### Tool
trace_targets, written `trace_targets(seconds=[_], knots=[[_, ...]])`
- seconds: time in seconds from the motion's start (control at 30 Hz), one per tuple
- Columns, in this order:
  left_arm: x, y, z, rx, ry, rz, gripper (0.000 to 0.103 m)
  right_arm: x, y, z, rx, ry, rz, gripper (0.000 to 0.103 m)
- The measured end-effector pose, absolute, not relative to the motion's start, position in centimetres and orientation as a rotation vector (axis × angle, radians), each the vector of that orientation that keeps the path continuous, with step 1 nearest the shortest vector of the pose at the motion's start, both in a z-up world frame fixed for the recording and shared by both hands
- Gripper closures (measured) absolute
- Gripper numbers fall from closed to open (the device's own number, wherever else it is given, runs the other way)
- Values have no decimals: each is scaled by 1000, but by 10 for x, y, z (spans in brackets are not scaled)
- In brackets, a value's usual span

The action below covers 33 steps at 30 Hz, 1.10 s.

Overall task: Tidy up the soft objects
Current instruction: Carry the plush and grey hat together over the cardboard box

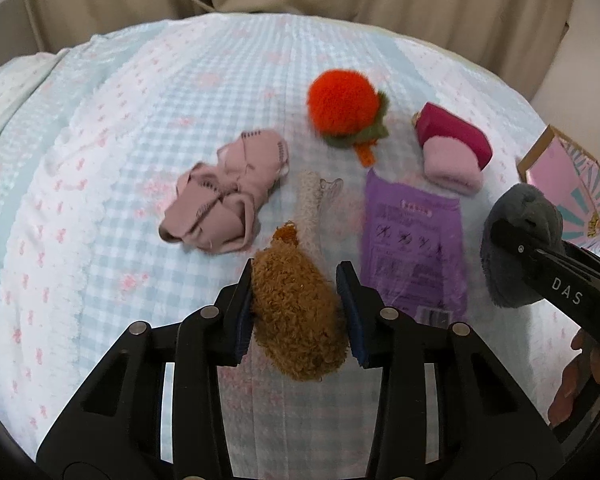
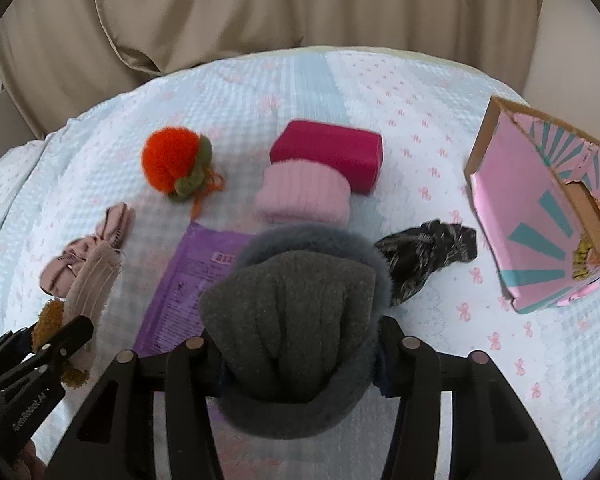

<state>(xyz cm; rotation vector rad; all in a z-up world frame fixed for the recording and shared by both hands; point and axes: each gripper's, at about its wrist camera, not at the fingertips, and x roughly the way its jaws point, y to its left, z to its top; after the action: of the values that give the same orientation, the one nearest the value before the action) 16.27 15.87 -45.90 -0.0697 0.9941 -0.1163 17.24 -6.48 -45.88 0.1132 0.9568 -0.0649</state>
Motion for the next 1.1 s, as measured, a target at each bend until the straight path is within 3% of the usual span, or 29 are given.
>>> trace_targets(seconds=[0.33, 0.57, 0.87, 1.1], knots=[[158, 141, -394, -88, 917, -105, 68, 158, -88, -387, 139, 875, -51, 55], [158, 109, -305, -94, 833, -102, 68, 150, -129, -302, 160, 800, -53, 55], [154, 17, -196, -104, 738, -115, 68, 133, -221, -210, 144, 749, -47, 55], [148, -82, -155, -117, 713, -154, 68, 118, -303, -176, 116, 757, -68, 55]])
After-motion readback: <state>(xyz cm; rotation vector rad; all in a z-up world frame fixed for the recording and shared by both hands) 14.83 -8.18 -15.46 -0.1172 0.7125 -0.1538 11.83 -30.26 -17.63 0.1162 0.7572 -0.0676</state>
